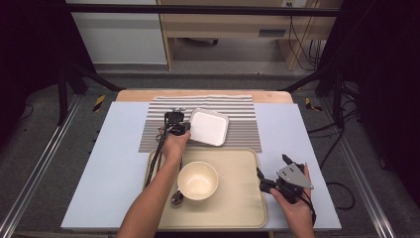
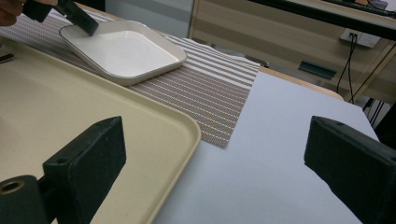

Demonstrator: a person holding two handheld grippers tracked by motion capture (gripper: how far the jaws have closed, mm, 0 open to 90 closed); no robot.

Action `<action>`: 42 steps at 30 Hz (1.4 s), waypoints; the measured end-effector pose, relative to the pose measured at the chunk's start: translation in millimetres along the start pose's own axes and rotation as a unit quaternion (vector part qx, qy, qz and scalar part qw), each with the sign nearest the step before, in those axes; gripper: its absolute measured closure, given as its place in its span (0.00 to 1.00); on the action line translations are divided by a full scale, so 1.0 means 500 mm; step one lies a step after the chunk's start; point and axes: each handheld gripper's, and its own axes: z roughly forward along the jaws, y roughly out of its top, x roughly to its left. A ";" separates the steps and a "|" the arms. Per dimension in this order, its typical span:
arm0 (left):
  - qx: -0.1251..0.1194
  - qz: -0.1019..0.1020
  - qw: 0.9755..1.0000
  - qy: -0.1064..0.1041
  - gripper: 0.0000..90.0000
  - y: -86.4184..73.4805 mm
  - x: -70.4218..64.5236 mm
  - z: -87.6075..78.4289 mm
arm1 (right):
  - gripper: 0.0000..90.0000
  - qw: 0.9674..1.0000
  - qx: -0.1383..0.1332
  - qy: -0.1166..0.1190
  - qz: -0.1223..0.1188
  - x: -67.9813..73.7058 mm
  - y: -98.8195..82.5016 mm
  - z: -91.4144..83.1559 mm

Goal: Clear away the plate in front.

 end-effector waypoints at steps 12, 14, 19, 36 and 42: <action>-0.023 0.015 1.000 0.006 0.99 0.015 -0.002 -0.030 | 0.06 1.000 0.000 0.000 -0.001 0.001 0.000 0.000; -0.028 0.016 0.999 0.005 0.99 0.017 -0.002 -0.034 | 0.07 1.000 0.000 -0.001 0.000 0.001 0.000 0.000; -0.034 0.023 0.999 0.007 0.99 0.020 -0.003 -0.041 | 0.06 1.000 0.000 -0.001 0.001 0.002 0.000 0.001; -0.077 0.033 0.996 -0.008 0.99 0.039 -0.020 -0.101 | 0.09 0.999 -0.014 -0.012 0.045 0.015 0.035 0.008; -0.094 0.039 0.994 -0.030 0.99 0.051 -0.042 -0.143 | 0.14 0.998 -0.027 0.003 0.058 0.039 0.105 0.058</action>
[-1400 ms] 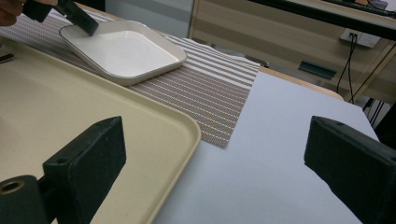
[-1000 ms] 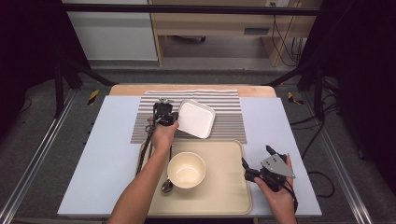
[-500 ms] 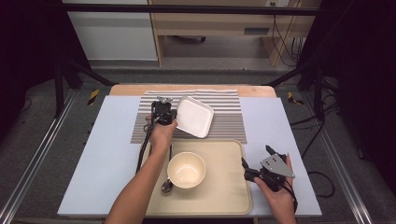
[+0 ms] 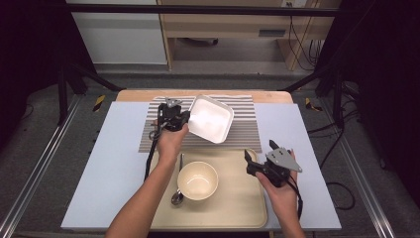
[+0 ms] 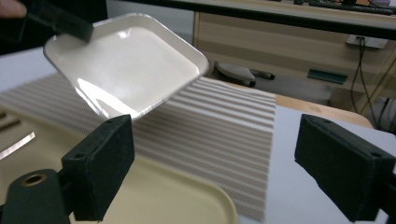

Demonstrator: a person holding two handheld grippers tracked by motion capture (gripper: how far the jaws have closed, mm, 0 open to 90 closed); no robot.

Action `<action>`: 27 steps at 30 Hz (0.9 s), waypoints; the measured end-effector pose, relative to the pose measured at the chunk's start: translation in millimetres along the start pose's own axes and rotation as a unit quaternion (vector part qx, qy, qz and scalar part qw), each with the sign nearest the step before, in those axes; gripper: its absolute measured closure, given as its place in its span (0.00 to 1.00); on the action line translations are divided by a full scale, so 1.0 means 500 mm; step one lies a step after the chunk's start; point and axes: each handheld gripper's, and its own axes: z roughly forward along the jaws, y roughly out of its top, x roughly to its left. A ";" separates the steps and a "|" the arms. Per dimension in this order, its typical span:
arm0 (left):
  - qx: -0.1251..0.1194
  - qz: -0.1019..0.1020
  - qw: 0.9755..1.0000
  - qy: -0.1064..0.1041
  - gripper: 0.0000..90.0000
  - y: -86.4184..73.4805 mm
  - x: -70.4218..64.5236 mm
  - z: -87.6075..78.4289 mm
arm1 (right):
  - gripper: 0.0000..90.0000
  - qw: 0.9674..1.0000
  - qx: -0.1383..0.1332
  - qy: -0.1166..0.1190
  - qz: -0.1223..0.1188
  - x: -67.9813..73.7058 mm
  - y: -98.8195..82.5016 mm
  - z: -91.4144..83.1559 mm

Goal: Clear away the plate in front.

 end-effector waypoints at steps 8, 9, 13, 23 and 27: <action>-0.011 0.009 1.000 -0.023 0.99 -0.003 -0.036 -0.021 | 0.16 0.999 -0.008 0.020 0.025 0.036 0.037 0.061; -0.012 0.010 1.000 -0.027 0.99 -0.004 -0.041 -0.023 | 0.16 0.999 -0.005 0.021 0.032 0.035 0.034 0.068; -0.015 0.014 0.999 -0.038 0.99 -0.007 -0.058 -0.031 | 0.17 0.998 0.017 0.025 0.062 0.028 0.020 0.090; -0.029 0.024 0.998 -0.056 0.99 -0.005 -0.092 -0.057 | 0.35 0.992 0.027 0.048 0.115 0.027 0.014 0.109; -0.034 0.019 0.998 -0.057 0.99 -0.006 -0.097 -0.059 | 0.40 0.991 0.025 0.050 0.119 0.030 0.019 0.099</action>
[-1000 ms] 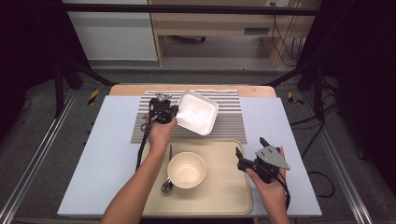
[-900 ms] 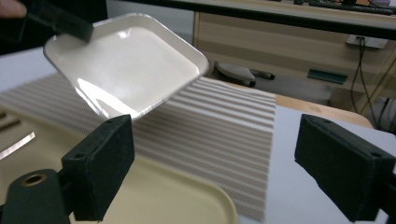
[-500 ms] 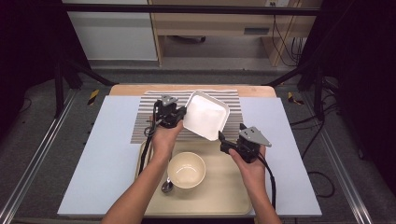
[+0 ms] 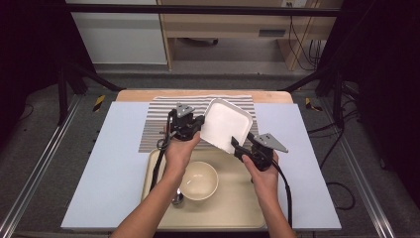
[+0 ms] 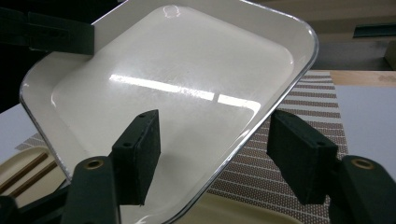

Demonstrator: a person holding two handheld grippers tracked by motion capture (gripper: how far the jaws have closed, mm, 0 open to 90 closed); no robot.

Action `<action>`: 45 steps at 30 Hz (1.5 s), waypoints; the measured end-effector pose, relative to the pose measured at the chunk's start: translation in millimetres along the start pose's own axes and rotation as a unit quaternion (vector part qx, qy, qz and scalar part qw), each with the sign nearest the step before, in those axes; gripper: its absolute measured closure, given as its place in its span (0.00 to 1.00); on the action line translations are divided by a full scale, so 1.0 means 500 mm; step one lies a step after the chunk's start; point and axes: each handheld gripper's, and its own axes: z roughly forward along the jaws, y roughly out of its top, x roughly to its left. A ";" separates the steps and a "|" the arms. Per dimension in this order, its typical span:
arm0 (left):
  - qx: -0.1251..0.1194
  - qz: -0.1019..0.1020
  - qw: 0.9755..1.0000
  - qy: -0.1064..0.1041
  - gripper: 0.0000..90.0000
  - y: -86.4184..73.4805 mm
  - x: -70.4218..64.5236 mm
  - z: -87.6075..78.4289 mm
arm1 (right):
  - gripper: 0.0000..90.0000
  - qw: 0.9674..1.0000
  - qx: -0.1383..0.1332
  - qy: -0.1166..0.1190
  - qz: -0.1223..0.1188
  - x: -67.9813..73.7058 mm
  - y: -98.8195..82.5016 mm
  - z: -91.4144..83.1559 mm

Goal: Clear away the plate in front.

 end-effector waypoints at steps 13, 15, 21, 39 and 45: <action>-0.014 -0.018 1.000 0.013 0.99 -0.024 -0.013 -0.012 | 0.79 0.999 -0.013 -0.035 0.037 -0.002 -0.001 -0.017; -0.017 -0.014 1.000 0.015 0.98 -0.029 -0.018 -0.016 | 0.82 0.998 -0.007 -0.039 0.043 -0.004 0.003 -0.019; -0.024 -0.001 1.000 0.019 0.98 -0.038 -0.034 -0.031 | 0.91 0.997 -0.004 -0.056 0.054 -0.005 0.016 -0.019; -0.083 0.069 0.994 0.024 0.45 -0.061 -0.021 -0.123 | 0.99 0.992 0.026 -0.086 0.087 -0.063 0.087 -0.089; -0.092 0.098 0.988 0.083 0.37 -0.085 0.057 -0.202 | 0.99 0.988 0.080 -0.101 0.087 -0.087 0.066 -0.139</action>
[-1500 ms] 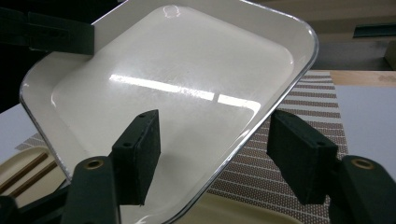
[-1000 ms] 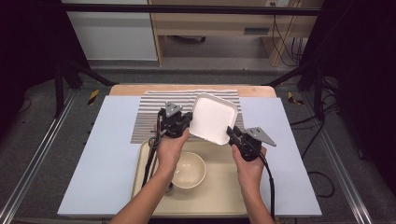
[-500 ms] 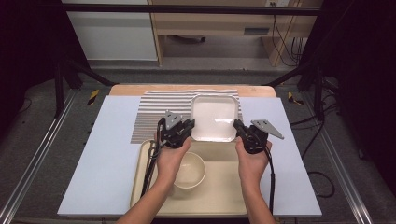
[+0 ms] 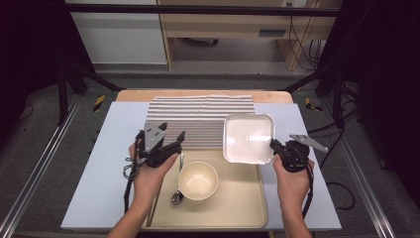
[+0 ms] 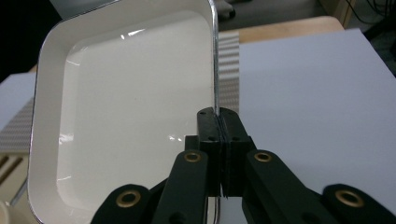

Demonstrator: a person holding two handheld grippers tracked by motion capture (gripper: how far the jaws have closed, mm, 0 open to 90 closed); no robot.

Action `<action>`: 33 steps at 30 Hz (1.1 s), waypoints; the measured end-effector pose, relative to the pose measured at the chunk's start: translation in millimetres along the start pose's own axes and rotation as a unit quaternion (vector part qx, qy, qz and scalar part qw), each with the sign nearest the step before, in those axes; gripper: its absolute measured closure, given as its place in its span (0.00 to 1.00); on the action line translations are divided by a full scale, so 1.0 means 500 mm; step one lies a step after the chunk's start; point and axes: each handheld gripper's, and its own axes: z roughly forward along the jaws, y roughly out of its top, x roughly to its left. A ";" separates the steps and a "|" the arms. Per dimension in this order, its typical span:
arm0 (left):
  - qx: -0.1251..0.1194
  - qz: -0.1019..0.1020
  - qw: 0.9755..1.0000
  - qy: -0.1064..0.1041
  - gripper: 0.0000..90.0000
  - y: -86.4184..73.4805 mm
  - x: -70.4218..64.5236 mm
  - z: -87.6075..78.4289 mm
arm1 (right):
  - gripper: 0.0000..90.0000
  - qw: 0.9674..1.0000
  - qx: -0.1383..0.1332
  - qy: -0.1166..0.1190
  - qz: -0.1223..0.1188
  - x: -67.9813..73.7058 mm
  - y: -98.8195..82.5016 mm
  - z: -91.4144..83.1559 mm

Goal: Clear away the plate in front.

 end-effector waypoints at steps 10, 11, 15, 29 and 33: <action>0.012 0.010 0.998 0.061 0.24 -0.058 0.106 -0.065 | 0.99 0.999 0.050 -0.004 0.008 -0.018 -0.051 -0.021; 0.010 0.012 0.998 0.065 0.23 -0.063 0.110 -0.067 | 0.99 0.999 0.052 -0.004 0.006 -0.019 -0.053 -0.021; 0.016 0.014 0.997 0.077 0.20 -0.080 0.119 -0.077 | 0.99 0.998 0.062 -0.002 0.011 -0.021 -0.060 -0.020; 0.014 0.027 0.990 0.140 0.19 -0.139 0.164 -0.139 | 0.99 0.994 0.097 -0.001 0.055 -0.020 -0.093 -0.025; 0.022 0.013 0.989 0.146 0.19 -0.157 0.174 -0.146 | 0.99 0.993 0.104 0.001 0.056 -0.014 -0.098 -0.035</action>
